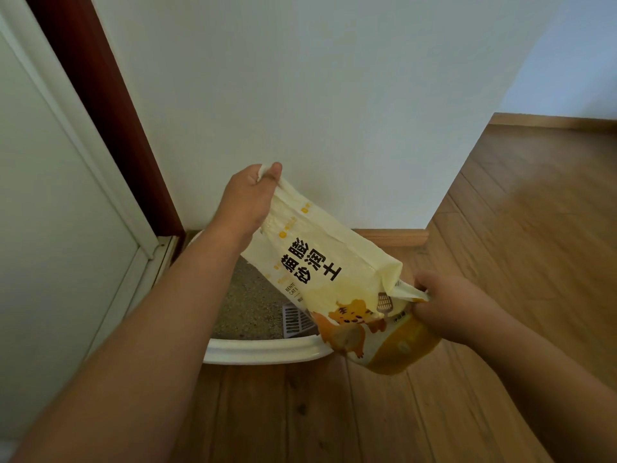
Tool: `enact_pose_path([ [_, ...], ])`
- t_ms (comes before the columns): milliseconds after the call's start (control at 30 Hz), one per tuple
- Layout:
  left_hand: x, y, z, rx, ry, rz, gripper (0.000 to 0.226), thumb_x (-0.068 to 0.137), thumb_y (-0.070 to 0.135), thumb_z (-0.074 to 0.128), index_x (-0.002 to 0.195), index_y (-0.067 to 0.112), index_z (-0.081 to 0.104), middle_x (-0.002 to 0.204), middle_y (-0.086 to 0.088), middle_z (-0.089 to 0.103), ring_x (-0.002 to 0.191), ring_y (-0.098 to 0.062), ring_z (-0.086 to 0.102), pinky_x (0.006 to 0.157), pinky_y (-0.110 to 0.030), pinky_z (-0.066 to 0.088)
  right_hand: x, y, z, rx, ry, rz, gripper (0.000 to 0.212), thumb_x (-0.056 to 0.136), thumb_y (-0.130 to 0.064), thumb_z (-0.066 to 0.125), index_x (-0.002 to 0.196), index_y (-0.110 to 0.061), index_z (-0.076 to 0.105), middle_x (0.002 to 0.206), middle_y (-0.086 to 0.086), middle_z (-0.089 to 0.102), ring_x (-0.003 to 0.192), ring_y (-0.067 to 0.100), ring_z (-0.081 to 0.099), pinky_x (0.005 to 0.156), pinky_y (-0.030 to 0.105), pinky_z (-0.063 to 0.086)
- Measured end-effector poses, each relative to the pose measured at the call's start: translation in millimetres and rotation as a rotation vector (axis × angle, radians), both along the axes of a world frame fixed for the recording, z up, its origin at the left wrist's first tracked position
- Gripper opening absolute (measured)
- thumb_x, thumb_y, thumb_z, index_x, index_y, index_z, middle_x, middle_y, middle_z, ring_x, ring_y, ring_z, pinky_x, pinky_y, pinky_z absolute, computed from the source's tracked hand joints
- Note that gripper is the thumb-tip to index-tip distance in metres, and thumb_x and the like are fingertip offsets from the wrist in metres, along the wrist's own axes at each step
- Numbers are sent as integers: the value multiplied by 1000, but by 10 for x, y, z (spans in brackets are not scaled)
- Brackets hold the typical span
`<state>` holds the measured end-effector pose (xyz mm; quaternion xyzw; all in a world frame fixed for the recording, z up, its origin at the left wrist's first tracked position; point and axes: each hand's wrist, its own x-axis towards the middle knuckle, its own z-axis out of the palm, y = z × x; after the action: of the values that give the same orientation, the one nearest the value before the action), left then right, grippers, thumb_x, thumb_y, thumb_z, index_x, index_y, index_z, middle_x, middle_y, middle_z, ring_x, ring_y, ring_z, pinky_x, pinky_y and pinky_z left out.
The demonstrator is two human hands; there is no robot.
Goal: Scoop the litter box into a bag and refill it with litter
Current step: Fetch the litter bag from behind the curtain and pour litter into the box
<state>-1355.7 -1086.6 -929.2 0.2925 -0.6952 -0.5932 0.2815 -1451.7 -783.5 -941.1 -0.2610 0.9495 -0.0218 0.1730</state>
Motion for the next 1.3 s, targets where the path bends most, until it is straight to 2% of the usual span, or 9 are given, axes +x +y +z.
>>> enact_pose_path([
  [200,8,-66,-376,36,-110,19,37,104,48,51,90,16,62,83,-7,63,73,-21,59,66,-34,46,-13,35,17,42,-5,-10,3,96,-22,56,96,-23,59,87,-2,62,78,11,60,60,24,52],
  [533,61,-218,-662,106,-162,59,33,107,43,47,97,16,63,88,-5,64,76,-18,59,67,-32,46,-13,17,39,63,23,24,9,98,-30,60,91,-26,55,87,-6,61,77,7,56,54,21,41],
  [667,101,-286,-775,131,-182,72,34,107,43,46,105,14,64,101,-9,68,87,-21,63,76,-35,50,13,-13,63,74,39,39,9,98,-31,60,92,-26,55,86,-7,59,75,6,54,52,20,36],
  [867,103,-338,-859,129,-196,77,31,107,42,46,101,18,64,104,-9,70,93,-25,66,87,-42,55,27,-44,80,73,32,38,10,98,-32,61,92,-27,55,86,-7,60,76,5,55,53,19,40],
  [967,101,-356,-870,136,-217,82,33,107,44,45,106,16,64,108,-11,71,97,-26,67,94,-48,55,26,-49,76,68,30,36,10,97,-33,62,93,-27,56,86,-7,61,76,6,56,55,20,41],
  [1167,78,-385,-942,151,-242,87,33,107,44,46,102,17,63,108,-12,71,106,-33,68,99,-53,54,26,-52,143,82,49,40,8,97,-32,62,96,-25,59,87,-6,61,78,7,56,58,20,45],
  [1300,54,-376,-988,175,-248,79,36,107,44,45,109,13,63,110,-13,70,107,-33,68,99,-52,54,12,-44,186,74,64,34,9,96,-32,63,92,-25,60,85,-6,62,77,7,57,61,22,49],
])
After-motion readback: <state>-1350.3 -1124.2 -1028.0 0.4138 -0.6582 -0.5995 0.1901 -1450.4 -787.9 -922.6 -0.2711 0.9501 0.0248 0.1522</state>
